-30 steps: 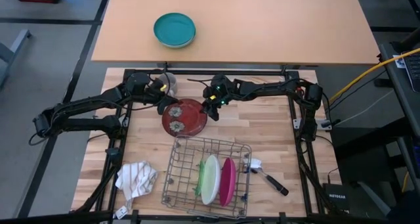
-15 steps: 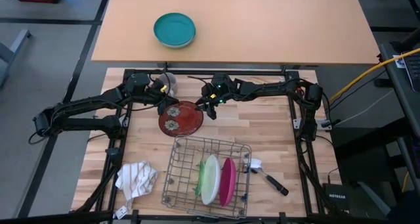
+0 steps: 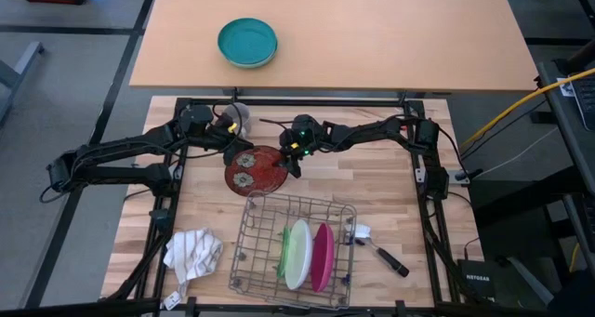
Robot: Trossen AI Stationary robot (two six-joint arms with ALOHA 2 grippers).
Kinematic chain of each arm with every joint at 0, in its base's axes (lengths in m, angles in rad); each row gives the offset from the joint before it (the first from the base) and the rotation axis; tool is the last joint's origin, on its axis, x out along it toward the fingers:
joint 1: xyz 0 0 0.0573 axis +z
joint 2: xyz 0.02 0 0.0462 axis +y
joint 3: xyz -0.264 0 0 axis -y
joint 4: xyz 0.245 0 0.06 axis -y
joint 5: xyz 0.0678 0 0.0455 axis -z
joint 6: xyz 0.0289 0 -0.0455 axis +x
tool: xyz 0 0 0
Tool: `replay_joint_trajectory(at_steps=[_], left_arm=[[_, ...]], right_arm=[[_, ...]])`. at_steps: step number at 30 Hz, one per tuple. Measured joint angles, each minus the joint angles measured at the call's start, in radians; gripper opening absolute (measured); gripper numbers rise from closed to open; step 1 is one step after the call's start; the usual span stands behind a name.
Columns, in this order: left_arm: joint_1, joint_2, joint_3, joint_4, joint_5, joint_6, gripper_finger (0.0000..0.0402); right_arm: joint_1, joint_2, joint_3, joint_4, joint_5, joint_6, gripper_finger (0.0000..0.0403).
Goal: Sort dishes
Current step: Put the red plate into the dish rack
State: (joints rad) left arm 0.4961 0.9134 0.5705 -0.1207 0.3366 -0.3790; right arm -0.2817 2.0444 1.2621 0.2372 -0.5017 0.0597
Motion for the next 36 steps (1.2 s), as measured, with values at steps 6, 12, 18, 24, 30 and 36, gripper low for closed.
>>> replay_joint_trajectory(at_steps=[6,12,18,24,30,36], left_arm=[[0.000,0.000,0.000,0.001,0.001,-0.002,0.0000],[0.001,-0.004,0.002,0.015,0.002,-0.002,0.0000],[0.002,-0.005,0.002,0.018,0.002,0.016,0.0008],[0.003,-0.003,0.000,0.178,0.000,0.043,0.0033],[0.017,-0.003,0.000,0.334,0.000,0.045,0.0049],[0.029,-0.027,0.000,0.479,0.000,0.098,0.0046]], right_arm=[[0.000,0.000,0.000,0.017,-0.003,0.006,0.0059],[-0.002,0.002,-0.002,0.068,0.003,0.021,0.0040],[-0.003,0.002,0.011,0.057,-0.004,0.044,0.0040],[-0.001,-0.011,0.019,0.064,-0.012,0.045,0.0039],[0.000,-0.045,0.019,0.053,-0.018,0.043,0.0039],[-0.002,-0.121,0.019,0.051,-0.014,0.038,0.0038]])
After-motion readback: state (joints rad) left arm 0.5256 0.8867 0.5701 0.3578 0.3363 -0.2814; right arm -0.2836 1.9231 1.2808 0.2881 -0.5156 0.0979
